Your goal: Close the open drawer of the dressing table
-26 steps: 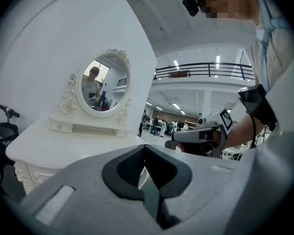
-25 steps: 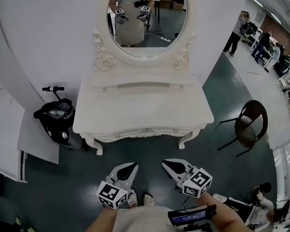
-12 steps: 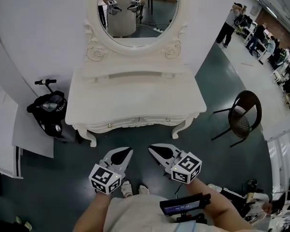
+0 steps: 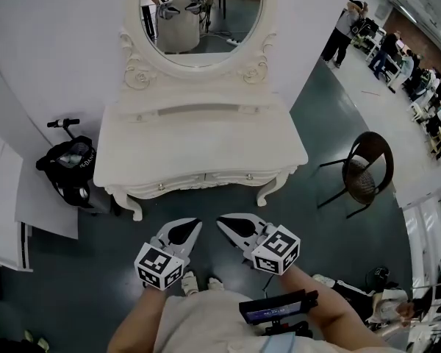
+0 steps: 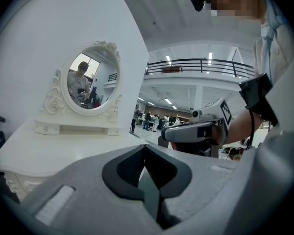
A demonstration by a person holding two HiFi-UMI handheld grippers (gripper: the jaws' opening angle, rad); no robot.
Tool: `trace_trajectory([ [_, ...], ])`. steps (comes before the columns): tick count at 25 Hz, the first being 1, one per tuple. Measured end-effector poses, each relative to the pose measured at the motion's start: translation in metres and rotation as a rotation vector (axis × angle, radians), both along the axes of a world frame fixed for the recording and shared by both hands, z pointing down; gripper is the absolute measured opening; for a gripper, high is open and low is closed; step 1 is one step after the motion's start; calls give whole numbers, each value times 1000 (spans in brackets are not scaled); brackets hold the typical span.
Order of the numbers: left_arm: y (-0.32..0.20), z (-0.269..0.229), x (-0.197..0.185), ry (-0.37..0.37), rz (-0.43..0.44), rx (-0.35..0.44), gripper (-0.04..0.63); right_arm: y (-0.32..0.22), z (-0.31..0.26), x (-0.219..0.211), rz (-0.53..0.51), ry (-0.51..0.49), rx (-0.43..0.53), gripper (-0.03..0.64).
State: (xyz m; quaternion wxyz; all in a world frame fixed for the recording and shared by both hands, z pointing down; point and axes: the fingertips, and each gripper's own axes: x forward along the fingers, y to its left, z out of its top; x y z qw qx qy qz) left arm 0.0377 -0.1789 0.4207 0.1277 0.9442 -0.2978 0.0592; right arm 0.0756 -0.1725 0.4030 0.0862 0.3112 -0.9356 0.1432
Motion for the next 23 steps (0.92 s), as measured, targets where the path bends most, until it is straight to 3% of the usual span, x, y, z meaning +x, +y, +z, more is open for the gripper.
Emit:
trace_trajectory([
  [23,-1,0,2,15,0,-10,9,-2,-1,4,14,1,-7,14],
])
